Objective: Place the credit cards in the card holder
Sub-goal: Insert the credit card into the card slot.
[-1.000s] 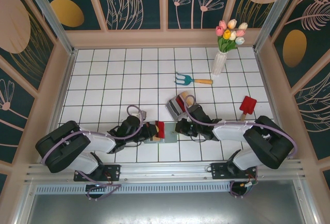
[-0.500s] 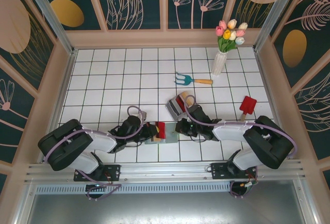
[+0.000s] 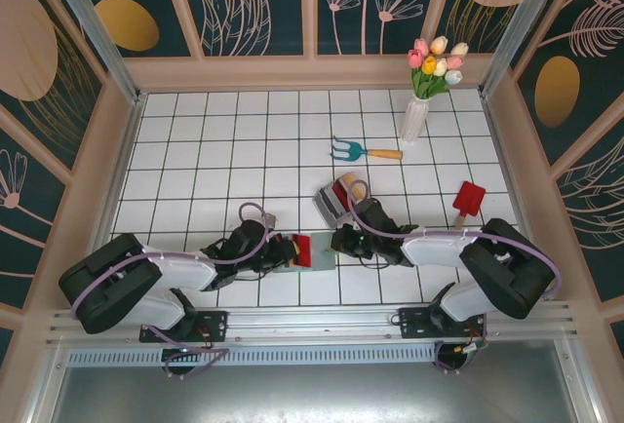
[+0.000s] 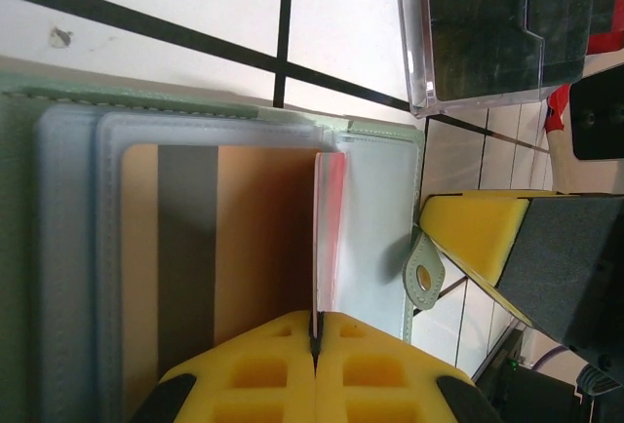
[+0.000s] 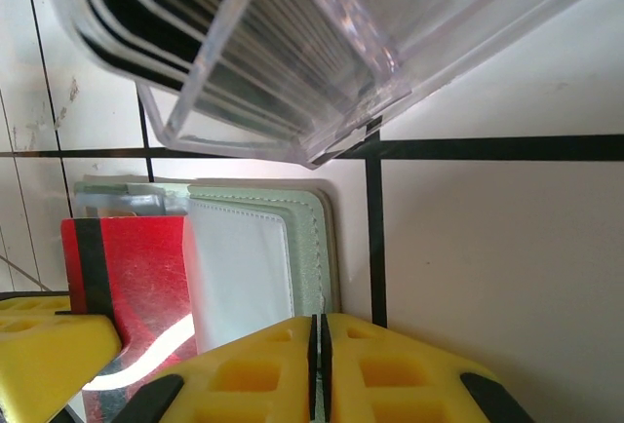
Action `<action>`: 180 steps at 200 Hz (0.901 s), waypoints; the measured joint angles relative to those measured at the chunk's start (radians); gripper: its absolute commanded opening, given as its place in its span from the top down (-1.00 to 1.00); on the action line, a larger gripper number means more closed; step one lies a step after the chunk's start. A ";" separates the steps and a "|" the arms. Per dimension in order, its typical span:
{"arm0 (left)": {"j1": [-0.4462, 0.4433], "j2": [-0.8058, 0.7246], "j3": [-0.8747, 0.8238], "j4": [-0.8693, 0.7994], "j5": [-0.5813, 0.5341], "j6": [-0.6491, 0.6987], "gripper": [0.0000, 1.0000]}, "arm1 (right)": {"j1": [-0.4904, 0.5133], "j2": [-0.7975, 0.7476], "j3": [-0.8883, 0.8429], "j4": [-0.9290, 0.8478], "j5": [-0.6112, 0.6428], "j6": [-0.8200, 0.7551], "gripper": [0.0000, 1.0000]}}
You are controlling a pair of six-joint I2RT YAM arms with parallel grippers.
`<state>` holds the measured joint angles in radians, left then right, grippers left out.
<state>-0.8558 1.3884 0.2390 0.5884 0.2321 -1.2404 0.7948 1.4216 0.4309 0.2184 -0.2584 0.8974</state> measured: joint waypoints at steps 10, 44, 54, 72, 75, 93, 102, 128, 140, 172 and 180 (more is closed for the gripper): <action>0.000 0.017 0.001 0.013 0.003 -0.003 0.91 | 0.000 0.002 0.000 0.000 0.000 0.000 0.74; 0.001 0.062 0.003 0.074 0.003 -0.018 0.88 | 0.000 0.002 0.001 0.000 0.008 0.000 0.74; 0.001 0.072 0.005 0.086 0.004 -0.021 0.86 | 0.000 0.003 0.001 0.000 0.010 0.000 0.73; 0.001 0.094 0.019 0.101 0.008 -0.022 0.85 | 0.000 0.005 0.002 0.000 0.013 0.000 0.74; 0.001 0.096 0.021 0.103 0.008 -0.021 0.85 | 0.000 0.005 0.003 0.000 0.014 0.000 0.74; 0.001 0.100 0.026 0.105 0.011 -0.022 0.85 | 0.000 0.007 0.006 -0.001 0.015 0.000 0.75; 0.001 0.099 0.026 0.104 0.011 -0.022 0.86 | 0.000 0.008 0.006 -0.002 0.016 0.000 0.75; 0.001 0.079 0.026 0.093 0.010 -0.022 0.84 | 0.000 0.008 0.014 -0.018 0.023 0.000 0.67; 0.000 0.068 0.026 0.088 0.010 -0.022 0.83 | 0.005 0.008 0.023 -0.032 0.028 -0.001 0.61; -0.001 0.065 0.026 0.090 0.023 -0.023 0.78 | 0.011 -0.009 0.032 -0.062 0.047 -0.016 0.55; -0.001 0.071 0.026 0.097 0.029 -0.023 0.78 | 0.011 -0.011 0.032 -0.066 0.047 -0.023 0.57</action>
<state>-0.8566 1.4593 0.2653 0.6853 0.2615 -1.2629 0.8062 1.4109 0.4625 0.1520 -0.2119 0.8749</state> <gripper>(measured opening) 0.108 0.225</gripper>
